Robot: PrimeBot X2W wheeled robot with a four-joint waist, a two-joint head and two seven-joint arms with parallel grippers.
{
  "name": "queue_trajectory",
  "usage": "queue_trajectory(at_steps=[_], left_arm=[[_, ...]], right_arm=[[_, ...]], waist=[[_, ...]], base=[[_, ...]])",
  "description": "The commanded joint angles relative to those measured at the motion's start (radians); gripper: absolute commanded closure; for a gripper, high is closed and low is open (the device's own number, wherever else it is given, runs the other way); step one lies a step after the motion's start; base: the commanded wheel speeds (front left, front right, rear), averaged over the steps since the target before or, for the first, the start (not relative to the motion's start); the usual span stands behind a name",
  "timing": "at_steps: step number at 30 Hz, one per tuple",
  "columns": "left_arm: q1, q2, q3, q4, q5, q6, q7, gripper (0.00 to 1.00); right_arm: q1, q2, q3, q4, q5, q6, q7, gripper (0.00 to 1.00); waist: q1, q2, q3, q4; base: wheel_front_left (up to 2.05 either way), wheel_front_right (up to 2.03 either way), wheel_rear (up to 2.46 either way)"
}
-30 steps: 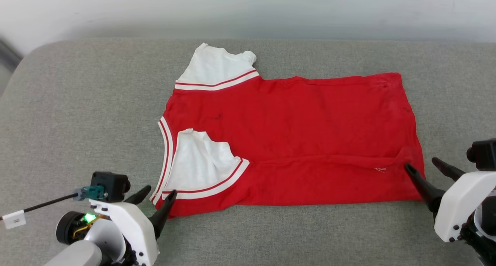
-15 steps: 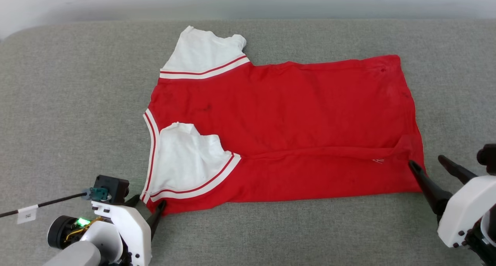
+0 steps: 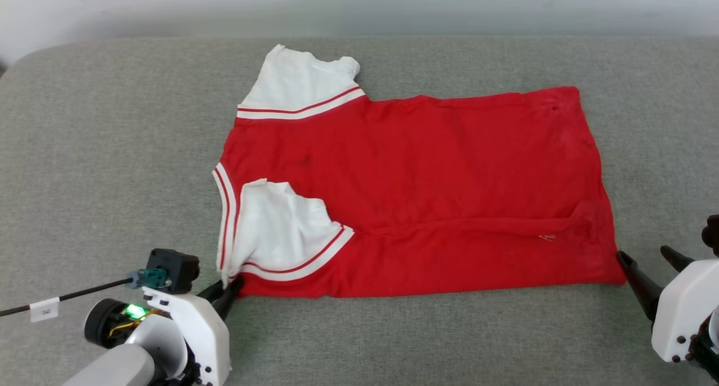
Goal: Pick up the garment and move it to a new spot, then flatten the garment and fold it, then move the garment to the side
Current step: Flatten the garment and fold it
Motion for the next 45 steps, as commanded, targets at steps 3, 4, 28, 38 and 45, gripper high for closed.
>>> queue_trajectory(at_steps=[3,4,28,38,45], left_arm=[[-0.01,0.025,-0.004,-0.088,0.024,0.019,0.004,1.0],[-0.01,0.035,-0.004,-0.114,0.032,0.026,0.008,1.0],[-0.02,0.102,-0.044,-0.305,0.116,0.086,0.07,1.0],[0.06,0.138,-0.081,-0.279,0.09,0.089,0.103,1.0],[0.156,0.166,-0.11,-0.324,0.038,0.095,0.118,1.0]], right_arm=[[-0.026,-0.013,0.003,0.057,-0.033,0.0,0.011,0.0],[-0.031,-0.013,0.005,0.076,-0.04,0.0,0.013,0.0],[-0.097,-0.011,0.074,0.398,-0.044,0.0,0.112,1.0],[-0.036,-0.077,0.043,0.317,0.003,-0.001,0.137,1.0],[0.094,-0.11,-0.007,0.192,0.039,-0.001,0.22,1.0]], waist=[[0.0001,-0.0001,-0.015,0.027],[0.0001,-0.0001,-0.016,0.03],[0.0001,-0.0001,0.013,0.072],[0.0001,-0.0001,-0.096,0.037],[0.0001,-0.0001,-0.154,0.015]], base=[[0.0,0.0,0.0],[0.0,0.0,0.0],[0.0,0.0,0.0],[0.0,0.0,0.0],[0.0,0.0,0.0]])
